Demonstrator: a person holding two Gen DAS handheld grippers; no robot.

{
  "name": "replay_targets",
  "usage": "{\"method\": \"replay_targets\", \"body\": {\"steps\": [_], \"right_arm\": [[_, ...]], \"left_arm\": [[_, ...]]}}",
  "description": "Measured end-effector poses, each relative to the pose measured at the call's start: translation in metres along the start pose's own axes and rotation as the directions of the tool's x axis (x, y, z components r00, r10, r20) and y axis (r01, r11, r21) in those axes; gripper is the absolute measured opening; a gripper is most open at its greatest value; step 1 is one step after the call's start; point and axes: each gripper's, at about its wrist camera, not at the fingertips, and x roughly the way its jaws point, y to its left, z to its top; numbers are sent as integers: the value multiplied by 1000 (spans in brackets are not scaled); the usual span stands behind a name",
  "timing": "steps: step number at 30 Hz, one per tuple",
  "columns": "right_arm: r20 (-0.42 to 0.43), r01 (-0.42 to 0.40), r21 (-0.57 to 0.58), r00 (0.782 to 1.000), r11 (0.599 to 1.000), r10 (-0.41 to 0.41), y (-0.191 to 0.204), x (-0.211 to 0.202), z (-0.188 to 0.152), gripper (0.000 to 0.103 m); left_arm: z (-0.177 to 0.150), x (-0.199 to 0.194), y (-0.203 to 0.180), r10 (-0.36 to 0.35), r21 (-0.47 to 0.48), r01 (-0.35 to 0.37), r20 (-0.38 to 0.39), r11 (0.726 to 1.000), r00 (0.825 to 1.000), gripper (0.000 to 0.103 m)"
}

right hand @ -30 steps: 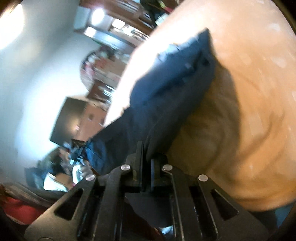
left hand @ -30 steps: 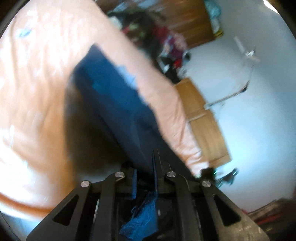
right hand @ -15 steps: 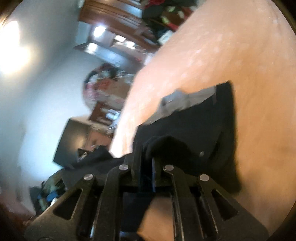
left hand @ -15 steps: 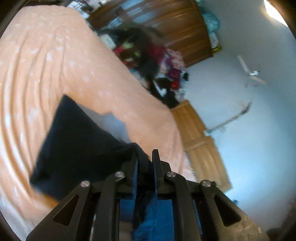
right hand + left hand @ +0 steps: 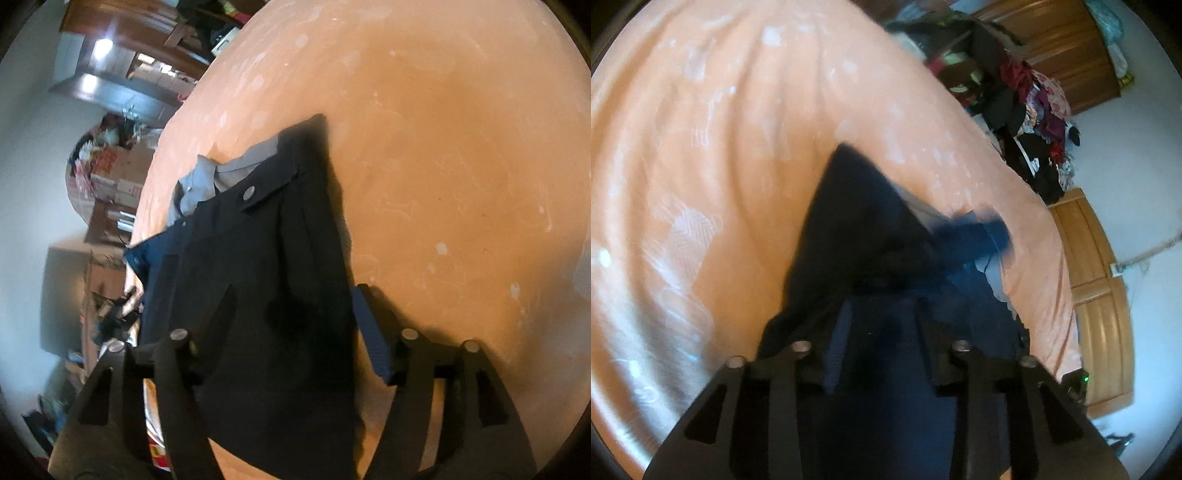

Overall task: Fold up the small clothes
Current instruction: 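Fold the shirt over toward the collar with the left gripper while the right gripper presses it, then release the shirt and lift both grippers away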

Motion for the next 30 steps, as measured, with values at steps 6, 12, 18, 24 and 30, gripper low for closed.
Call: {"method": "replay_targets", "body": {"steps": [6, 12, 18, 24, 30], "right_arm": [[7, -1, 2, 1000, 1000, 1, -3, 11, 6, 67], [12, 5, -14, 1000, 1000, -5, -1, 13, 3, 67], [15, 33, -24, 999, 999, -32, -1, 8, -5, 65], [32, 91, -33, 995, 995, -90, 7, -6, -28, 65], [147, 264, -131, 958, 956, -245, 34, -45, -98, 74]], "left_arm": [[-1, -38, -4, 33, 11, -34, 71, 999, 997, 50], [-27, -36, -23, 69, 131, -71, 20, 989, 997, 50], [-73, -32, 14, 113, 87, -112, -10, 990, 994, 38], [-104, -66, 25, 88, 37, -88, -15, 995, 996, 33], [-134, -105, -12, 287, 171, -298, 91, 939, 954, 61]]}}
